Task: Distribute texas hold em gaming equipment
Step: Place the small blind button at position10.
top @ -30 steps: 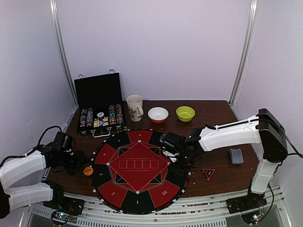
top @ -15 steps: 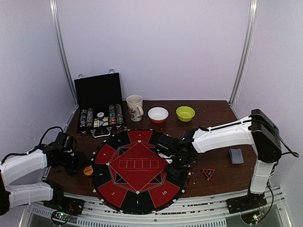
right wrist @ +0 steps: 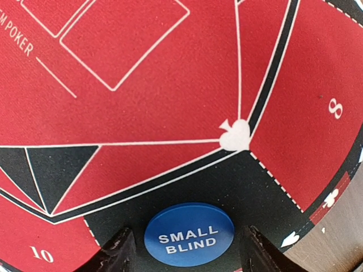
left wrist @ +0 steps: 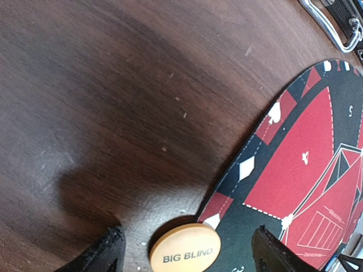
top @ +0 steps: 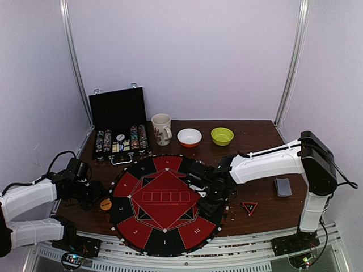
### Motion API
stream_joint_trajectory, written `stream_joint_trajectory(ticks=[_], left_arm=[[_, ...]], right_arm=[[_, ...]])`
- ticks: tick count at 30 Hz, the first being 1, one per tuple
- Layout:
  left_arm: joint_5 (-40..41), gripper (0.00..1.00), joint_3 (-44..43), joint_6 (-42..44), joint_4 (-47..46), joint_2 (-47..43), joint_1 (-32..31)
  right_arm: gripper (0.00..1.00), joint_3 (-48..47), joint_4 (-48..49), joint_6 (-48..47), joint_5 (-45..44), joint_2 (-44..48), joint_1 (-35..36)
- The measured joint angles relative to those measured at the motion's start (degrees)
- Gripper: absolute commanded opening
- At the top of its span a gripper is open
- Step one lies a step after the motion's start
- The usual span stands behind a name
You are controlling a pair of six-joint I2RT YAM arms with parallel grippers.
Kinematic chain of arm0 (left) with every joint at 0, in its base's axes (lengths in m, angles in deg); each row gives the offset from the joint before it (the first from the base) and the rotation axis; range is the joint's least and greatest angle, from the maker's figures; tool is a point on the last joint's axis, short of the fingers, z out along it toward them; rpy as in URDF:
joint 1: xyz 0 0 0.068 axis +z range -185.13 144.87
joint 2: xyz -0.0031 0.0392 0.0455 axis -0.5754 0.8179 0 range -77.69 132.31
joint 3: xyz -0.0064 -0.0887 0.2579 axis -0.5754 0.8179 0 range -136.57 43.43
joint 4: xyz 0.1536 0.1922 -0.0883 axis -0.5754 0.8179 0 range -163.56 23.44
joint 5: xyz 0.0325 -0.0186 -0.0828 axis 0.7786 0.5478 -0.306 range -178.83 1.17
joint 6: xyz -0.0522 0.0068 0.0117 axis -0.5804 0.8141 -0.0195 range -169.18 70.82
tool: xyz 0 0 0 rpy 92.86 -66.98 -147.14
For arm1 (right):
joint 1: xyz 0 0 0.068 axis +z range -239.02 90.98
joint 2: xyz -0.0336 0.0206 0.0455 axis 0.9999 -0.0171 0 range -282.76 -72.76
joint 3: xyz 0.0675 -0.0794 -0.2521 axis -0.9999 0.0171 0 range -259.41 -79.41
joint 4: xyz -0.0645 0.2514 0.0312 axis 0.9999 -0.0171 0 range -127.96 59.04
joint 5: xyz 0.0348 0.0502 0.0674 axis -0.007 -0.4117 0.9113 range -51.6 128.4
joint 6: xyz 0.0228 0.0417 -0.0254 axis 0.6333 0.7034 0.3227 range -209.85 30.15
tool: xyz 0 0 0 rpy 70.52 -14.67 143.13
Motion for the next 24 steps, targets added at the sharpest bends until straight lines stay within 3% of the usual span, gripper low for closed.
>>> stream_joint_trajectory(ticks=[5,16,24], left_arm=[[0.0,0.8,-0.1,0.2,-0.5,-0.1,0.0],[0.3,0.79,-0.2,0.2,-0.5,-1.0,0.0],[0.7,0.79,-0.5,0.5,-0.5,-0.8,0.0]], right_arm=[[0.67,0.0,0.1,-0.7,1.1,0.0,-1.0],[0.46,2.2,2.7,-1.9,7.4,0.9,-3.7],[0.41,6.8,6.1,-1.1,7.4,4.1,-3.7]])
